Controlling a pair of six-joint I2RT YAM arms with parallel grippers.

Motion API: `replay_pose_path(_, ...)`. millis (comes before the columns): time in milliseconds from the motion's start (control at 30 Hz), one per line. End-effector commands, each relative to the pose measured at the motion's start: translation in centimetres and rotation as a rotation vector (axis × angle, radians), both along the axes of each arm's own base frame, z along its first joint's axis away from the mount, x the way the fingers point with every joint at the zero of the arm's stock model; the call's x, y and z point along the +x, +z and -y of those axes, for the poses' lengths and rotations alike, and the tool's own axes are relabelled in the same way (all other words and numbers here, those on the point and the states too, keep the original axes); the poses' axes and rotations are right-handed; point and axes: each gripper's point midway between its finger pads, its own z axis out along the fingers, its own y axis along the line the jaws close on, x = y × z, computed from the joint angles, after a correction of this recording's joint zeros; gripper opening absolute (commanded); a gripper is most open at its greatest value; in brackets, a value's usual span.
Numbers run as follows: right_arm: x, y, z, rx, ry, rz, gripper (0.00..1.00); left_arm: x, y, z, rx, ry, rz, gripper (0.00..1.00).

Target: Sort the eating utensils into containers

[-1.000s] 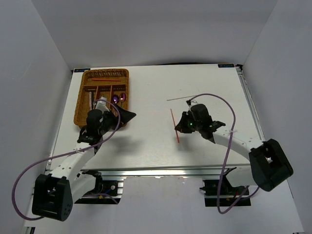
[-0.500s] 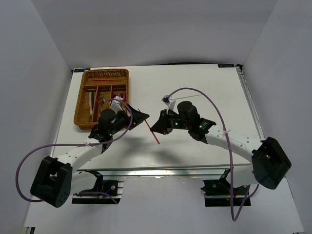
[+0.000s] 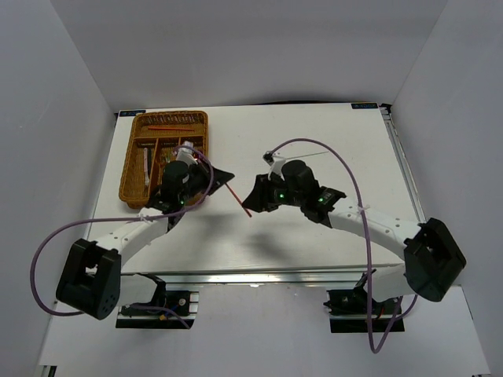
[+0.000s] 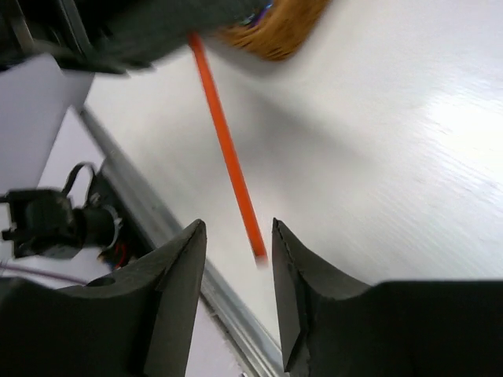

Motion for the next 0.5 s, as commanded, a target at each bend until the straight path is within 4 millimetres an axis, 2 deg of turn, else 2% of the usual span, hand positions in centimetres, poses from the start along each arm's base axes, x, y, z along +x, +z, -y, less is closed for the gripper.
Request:
replay_pose_path(0, 3.0, 1.7, 4.1, -0.061, -0.228, 0.031, 0.45, 4.6, 1.5, -4.0, 0.028, 0.189, 0.000, 0.00)
replay_pose_path(33, 4.1, 1.3, 5.9, -0.101, -0.335, 0.036, 0.49, 5.8, 1.7, -5.1, 0.025, 0.229, -0.003, 0.00)
replay_pose_path(67, 4.3, 1.8, 7.1, -0.105, -0.381, 0.045, 0.52, 7.6, 1.2, -7.8, 0.030, 0.308, -0.022, 0.00)
replay_pose_path(100, 4.5, 1.4, 8.6, -0.135, -0.421, 0.032, 0.53, 8.9, 1.4, -9.5, 0.026, 0.367, -0.029, 0.00)
replay_pose_path(133, 4.5, 0.9, 9.5, -0.148, -0.443, 0.029, 0.56, 10.7, 3.1, -10.8, 0.012, 0.408, -0.003, 0.00)
replay_pose_path(167, 4.3, 1.7, 10.2, -0.134, -0.453, 0.045, 0.57, 12.6, 2.1, -13.8, 0.015, 0.484, -0.032, 0.00)
replay_pose_path(200, 4.3, 1.2, 11.2, -0.146, -0.464, 0.040, 0.59, 13.9, 2.1, -15.6, 0.003, 0.541, -0.047, 0.00)
replay_pose_path(233, 4.1, 1.1, 11.6, -0.147, -0.470, 0.040, 0.60, 15.9, 4.1, -16.9, -0.016, 0.584, -0.011, 0.00)
replay_pose_path(267, 3.9, 1.7, 12.1, -0.136, -0.475, 0.055, 0.60, 17.3, 4.3, -20.3, -0.025, 0.664, -0.010, 0.00)
replay_pose_path(300, 3.8, 1.5, 12.5, -0.144, -0.478, 0.057, 0.62, 18.9, 2.4, -21.6, -0.028, 0.704, -0.061, 0.00)
replay_pose_path(333, 3.5, 1.6, 13.0, -0.147, -0.483, 0.061, 0.62, 20.1, 2.3, -23.0, -0.027, 0.753, -0.064, 0.00)
replay_pose_path(367, 3.4, 1.5, 13.2, -0.152, -0.481, 0.064, 0.62, 21.9, 4.4, -24.7, -0.063, 0.801, -0.032, 0.00)
replay_pose_path(400, 3.3, 1.4, 13.4, -0.157, -0.479, 0.069, 0.62, 23.5, 2.2, -25.6, -0.070, 0.824, -0.069, 0.00)
replay_pose_path(433, 3.0, 1.1, 13.6, -0.167, -0.477, 0.064, 0.62, 24.5, 2.3, -26.1, -0.091, 0.837, -0.062, 0.00)
replay_pose_path(467, 2.9, 1.2, 13.7, -0.167, -0.476, 0.070, 0.62, 26.0, 3.9, -27.2, -0.132, 0.864, -0.028, 0.00)
